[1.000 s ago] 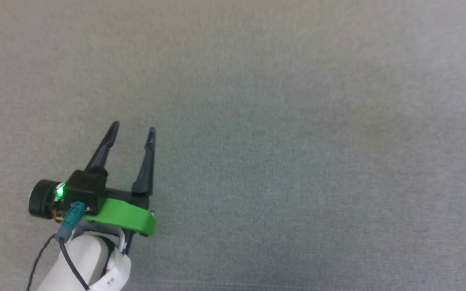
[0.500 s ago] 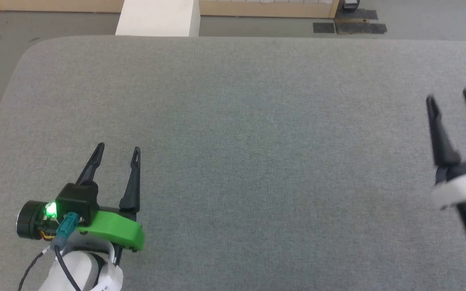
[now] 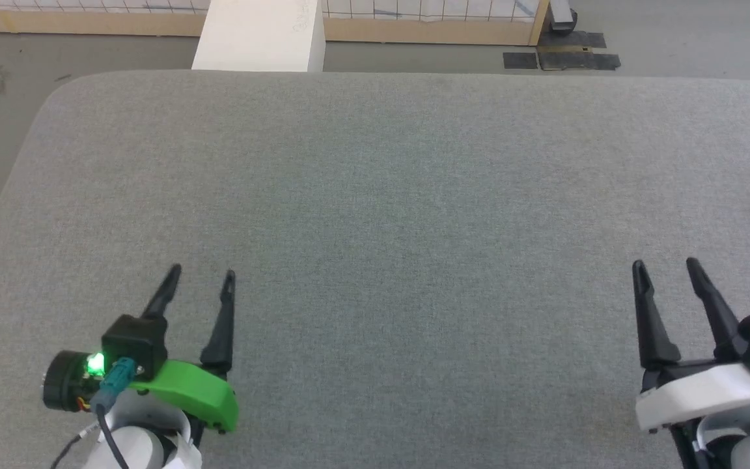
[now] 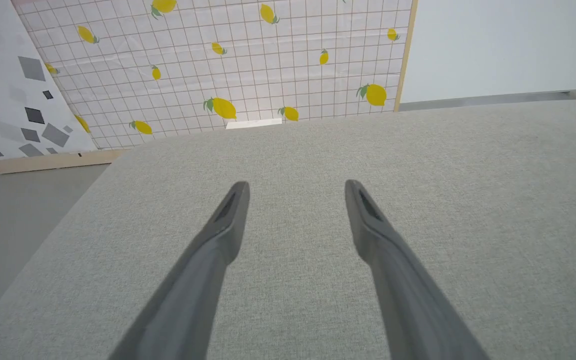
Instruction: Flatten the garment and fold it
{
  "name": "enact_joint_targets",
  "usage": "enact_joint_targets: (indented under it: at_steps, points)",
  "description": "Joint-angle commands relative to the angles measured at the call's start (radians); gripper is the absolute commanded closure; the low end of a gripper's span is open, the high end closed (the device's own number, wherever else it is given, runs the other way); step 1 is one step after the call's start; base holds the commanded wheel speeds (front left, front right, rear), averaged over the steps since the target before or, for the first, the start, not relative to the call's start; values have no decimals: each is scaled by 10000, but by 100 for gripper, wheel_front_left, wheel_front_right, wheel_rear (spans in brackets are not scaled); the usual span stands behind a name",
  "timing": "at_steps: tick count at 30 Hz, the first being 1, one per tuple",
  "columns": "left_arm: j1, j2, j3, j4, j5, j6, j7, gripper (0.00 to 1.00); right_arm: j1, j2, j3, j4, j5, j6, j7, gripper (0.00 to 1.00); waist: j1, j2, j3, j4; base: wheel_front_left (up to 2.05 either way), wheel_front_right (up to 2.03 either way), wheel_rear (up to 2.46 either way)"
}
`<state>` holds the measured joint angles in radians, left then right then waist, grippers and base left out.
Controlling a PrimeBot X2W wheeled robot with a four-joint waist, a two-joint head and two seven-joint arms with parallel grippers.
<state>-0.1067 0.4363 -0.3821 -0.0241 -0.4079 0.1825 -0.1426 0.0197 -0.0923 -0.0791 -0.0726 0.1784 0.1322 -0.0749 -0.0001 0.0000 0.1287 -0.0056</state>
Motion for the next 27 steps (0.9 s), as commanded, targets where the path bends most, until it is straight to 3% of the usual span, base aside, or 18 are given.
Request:
enact_joint_targets:
  at_steps: [1,27]
  points:
    - [130,24,-62,46,-69,-117,74,0,147,66,24,-85,-112,-15,8,0,1,0,5,11,0,0,0]
    - [80,32,-44,-230,-411,37,264,0,391,312,142,-286,-215,-15,35,0,1,0,49,104,0,0,0]
